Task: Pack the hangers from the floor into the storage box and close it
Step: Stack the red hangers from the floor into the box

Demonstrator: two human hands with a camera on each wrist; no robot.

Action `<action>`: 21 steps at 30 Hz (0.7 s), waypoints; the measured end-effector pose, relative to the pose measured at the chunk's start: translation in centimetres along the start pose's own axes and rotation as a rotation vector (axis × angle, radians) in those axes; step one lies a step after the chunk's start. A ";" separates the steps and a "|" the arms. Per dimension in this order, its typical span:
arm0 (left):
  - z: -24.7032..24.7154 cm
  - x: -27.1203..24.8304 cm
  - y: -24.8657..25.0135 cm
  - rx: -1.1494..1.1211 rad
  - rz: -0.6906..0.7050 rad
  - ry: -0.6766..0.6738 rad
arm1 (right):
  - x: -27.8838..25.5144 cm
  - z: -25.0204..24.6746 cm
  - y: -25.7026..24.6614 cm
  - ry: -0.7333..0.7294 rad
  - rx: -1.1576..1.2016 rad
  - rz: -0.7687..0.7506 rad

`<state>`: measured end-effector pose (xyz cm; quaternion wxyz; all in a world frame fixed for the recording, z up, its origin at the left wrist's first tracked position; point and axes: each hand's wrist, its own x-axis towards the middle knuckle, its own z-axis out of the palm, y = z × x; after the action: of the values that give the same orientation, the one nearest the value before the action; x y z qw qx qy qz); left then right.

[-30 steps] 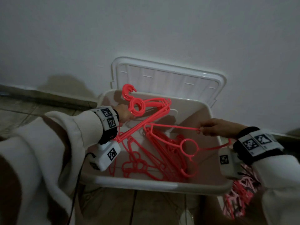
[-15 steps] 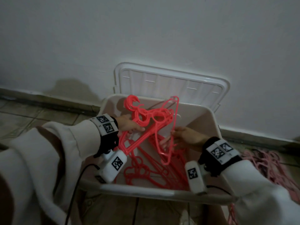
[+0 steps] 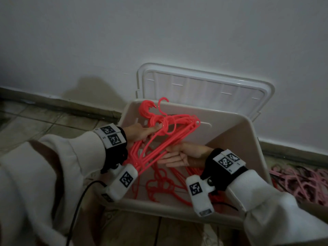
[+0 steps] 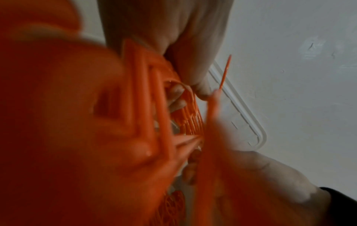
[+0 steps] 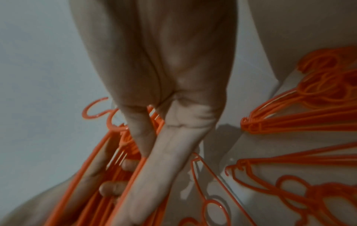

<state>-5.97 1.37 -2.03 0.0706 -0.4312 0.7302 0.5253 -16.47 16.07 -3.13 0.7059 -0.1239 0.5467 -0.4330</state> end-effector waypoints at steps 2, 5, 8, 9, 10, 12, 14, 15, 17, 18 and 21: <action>0.0 -0.3 -0.2 -0.060 0.019 0.021 | -0.1 -0.3 -0.2 -0.011 0.003 -0.012; 0.2 -0.5 -0.2 -0.106 0.030 0.029 | -0.1 -0.5 -0.1 -0.018 0.000 -0.020; 0.2 -0.8 0.1 -0.056 0.003 0.000 | 0.3 -0.4 0.3 -0.038 -0.027 -0.023; 0.1 -0.7 0.1 -0.040 0.001 -0.031 | 0.2 -0.4 0.3 -0.037 -0.039 -0.033; 0.0 -0.7 0.2 -0.017 0.015 -0.059 | 0.3 -0.5 0.3 -0.038 -0.062 -0.042; -0.3 -0.6 0.3 0.030 0.058 -0.064 | 0.3 -0.7 0.3 -0.042 -0.150 -0.043; -0.6 -0.6 0.6 0.093 0.094 -0.025 | 0.6 -1.1 0.2 -0.024 -0.317 0.004; -0.8 -0.7 0.8 0.149 0.122 -0.006 | 1.0 -1.3 0.2 0.000 -0.427 0.047; -1.0 -0.8 1.0 0.193 0.181 0.008 | 2.0 -1.6 0.4 0.049 -0.658 0.124; -1.2 -0.7 0.9 0.193 0.206 0.012 | 2.7 -1.7 0.5 0.076 -0.751 0.139; -1.6 -0.4 0.7 0.203 0.260 0.055 | 5.4 -1.0 1.4 0.086 -0.874 0.160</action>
<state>-5.70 0.28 -0.61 0.0255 -0.3379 0.8308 0.4414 -16.57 13.20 -7.99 0.5952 -0.3497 0.7151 -0.1099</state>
